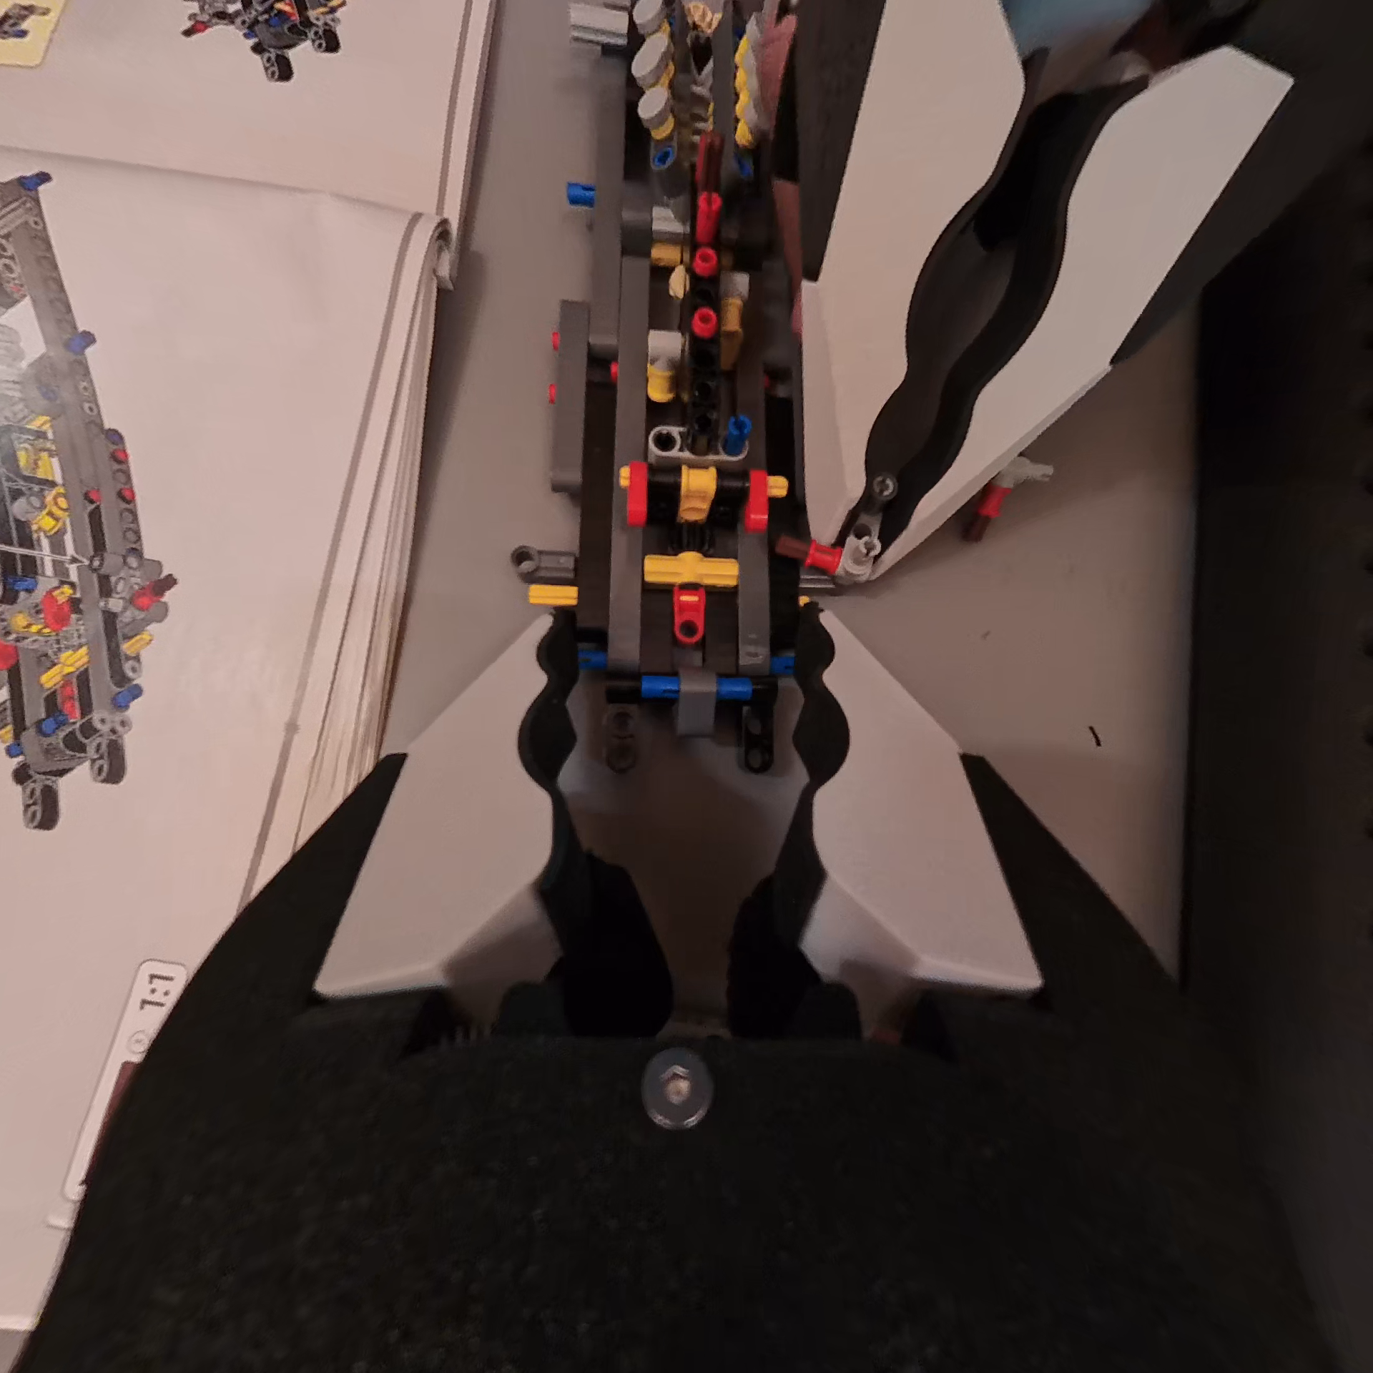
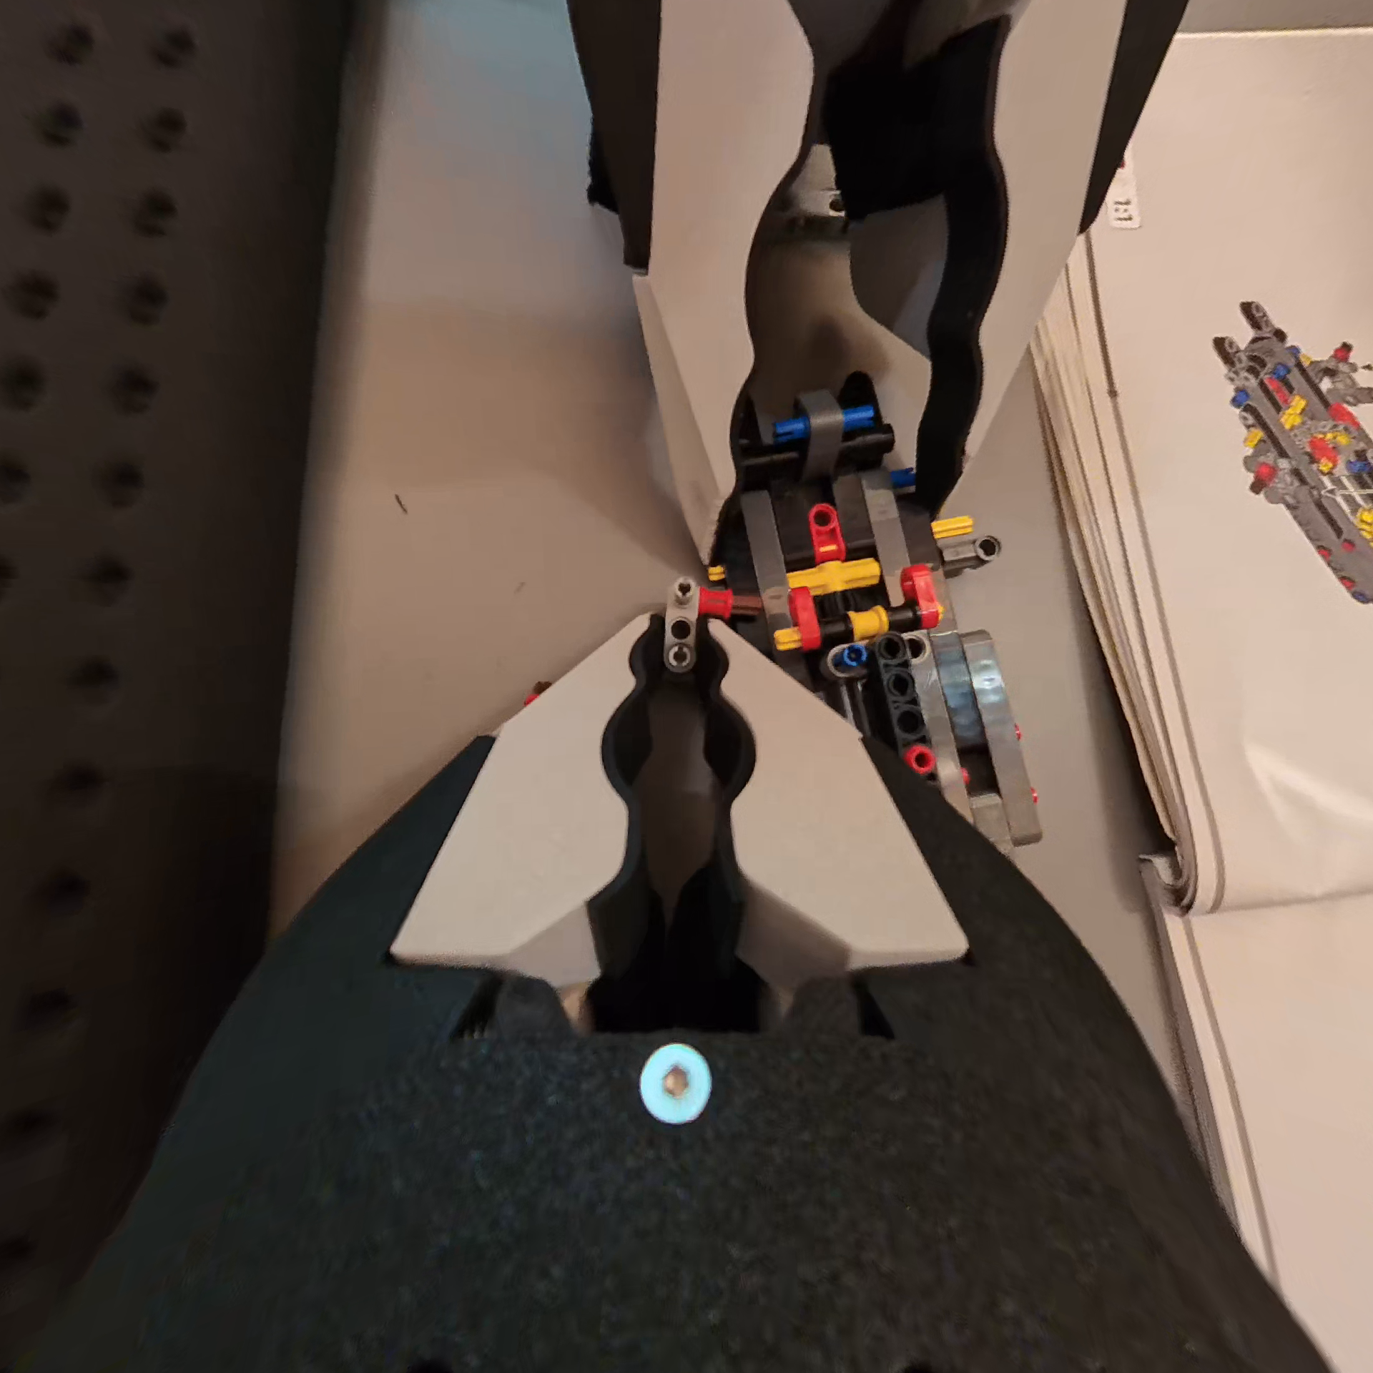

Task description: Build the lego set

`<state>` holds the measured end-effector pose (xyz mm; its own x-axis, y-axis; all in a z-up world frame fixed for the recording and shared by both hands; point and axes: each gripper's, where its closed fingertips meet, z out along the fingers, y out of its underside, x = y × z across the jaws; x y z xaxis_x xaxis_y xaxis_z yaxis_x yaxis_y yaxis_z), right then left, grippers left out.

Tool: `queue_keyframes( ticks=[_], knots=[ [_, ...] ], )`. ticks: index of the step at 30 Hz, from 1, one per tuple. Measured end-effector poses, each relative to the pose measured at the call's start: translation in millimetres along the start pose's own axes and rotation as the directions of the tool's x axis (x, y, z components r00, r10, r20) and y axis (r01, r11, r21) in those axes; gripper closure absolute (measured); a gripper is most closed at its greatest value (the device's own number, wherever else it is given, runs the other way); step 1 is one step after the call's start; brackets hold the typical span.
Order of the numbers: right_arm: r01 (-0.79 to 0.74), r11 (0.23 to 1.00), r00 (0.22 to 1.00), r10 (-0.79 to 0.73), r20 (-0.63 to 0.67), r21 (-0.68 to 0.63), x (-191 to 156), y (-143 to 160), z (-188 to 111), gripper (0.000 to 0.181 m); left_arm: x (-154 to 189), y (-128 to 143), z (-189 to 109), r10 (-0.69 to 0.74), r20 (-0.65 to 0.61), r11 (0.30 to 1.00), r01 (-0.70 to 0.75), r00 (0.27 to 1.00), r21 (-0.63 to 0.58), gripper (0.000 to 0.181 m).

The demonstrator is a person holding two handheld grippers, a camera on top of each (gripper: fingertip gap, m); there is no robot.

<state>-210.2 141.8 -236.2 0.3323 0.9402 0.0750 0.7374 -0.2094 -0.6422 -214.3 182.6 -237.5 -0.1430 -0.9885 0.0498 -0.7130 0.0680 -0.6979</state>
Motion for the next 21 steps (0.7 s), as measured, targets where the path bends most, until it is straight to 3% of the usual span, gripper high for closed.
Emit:
queue_keyframes(
  ticks=[5,8,15,21],
  knots=[
    [0.023,1.000,0.999,-0.023,0.041,-0.006,-3,1,-1,0.175,0,0,0,0.003,-0.004,1.000,-0.003,1.000,0.003,0.124],
    [0.040,0.998,0.980,-0.049,0.194,0.050,-34,-5,1,0.174,-22,4,-5,-0.032,0.101,0.999,0.033,0.994,-0.006,0.124],
    [0.042,0.999,0.988,-0.047,0.144,0.034,-35,-11,4,0.175,-23,8,-9,-0.052,0.076,0.999,0.052,0.996,-0.001,0.124],
    [-0.088,0.970,0.987,0.054,0.153,0.228,-19,-29,-26,0.175,-17,6,-8,-0.043,0.056,0.999,0.044,0.997,-0.009,0.124]
  ],
)
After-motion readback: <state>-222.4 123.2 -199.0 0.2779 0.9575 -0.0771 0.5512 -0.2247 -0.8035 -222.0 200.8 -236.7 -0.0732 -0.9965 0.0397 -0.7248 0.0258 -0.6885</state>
